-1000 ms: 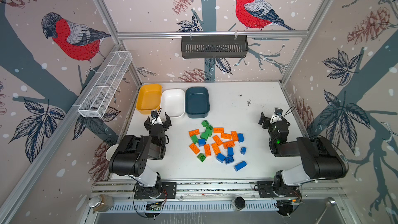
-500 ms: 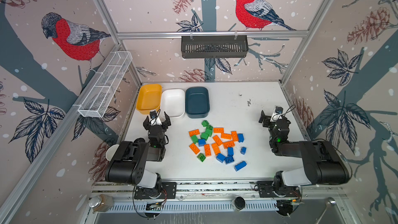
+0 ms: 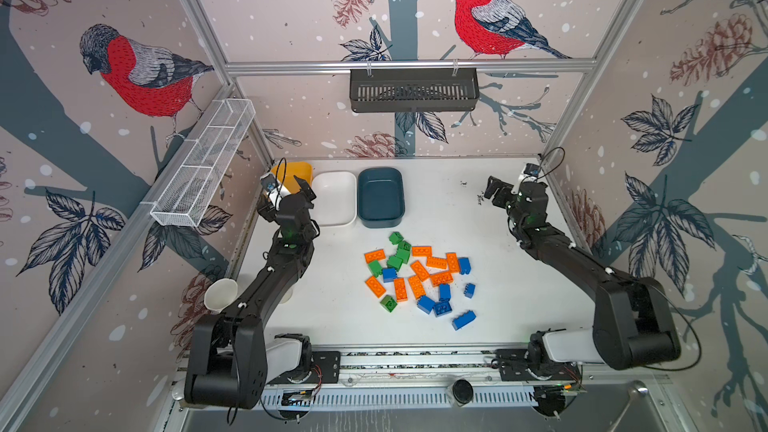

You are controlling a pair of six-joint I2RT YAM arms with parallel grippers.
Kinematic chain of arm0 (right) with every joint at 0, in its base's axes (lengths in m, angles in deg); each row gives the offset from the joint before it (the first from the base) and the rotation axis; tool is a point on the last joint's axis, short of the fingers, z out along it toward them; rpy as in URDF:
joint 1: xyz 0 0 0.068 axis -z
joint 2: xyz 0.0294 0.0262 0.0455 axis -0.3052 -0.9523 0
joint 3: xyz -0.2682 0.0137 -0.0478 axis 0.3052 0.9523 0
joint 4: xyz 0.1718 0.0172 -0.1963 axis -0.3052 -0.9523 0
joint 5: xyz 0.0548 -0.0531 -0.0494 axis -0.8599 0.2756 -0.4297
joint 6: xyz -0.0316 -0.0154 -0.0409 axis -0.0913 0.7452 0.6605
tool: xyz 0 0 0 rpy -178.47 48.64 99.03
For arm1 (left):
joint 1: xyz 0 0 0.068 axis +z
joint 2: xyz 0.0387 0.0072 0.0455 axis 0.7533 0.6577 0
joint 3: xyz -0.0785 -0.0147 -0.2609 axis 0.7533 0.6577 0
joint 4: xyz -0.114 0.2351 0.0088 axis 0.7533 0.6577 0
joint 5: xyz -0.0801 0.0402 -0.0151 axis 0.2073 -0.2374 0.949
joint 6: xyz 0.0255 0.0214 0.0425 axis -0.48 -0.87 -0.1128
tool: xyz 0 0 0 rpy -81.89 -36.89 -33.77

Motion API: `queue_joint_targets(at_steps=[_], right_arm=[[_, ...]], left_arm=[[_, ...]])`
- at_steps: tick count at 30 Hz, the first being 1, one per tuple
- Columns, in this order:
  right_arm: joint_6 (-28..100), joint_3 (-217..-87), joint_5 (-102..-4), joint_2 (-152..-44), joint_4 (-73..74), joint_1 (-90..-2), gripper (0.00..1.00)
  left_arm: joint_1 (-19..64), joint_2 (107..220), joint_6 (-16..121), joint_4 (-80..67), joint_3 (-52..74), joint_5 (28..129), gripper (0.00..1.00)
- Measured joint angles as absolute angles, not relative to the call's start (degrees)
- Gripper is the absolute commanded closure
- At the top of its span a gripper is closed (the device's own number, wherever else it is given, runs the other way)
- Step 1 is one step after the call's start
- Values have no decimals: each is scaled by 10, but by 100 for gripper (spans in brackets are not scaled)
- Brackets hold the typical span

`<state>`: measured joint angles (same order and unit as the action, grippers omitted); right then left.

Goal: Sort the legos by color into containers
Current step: 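Raise both arms and reach the grippers toward the three bins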

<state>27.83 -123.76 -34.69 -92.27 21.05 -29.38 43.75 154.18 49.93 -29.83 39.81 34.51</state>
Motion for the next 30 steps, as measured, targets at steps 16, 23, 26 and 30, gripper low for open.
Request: queue_joint_targets(at_steps=[16,23,26,30], right_arm=[[293,-1469,-380,-1082,21,-426,0],[328,-1500,-423,-1122,1,-470,0],[344,-1534,-442,-1153,-13,-497,0],[355,-1583,-466,-1193,-21,-527,0]], left_arm=[[507,1875,479,72,37,527,11],[521,1996,446,155,-76,575,29],[522,2025,441,179,-100,585,49],[521,2035,431,202,-102,606,66]])
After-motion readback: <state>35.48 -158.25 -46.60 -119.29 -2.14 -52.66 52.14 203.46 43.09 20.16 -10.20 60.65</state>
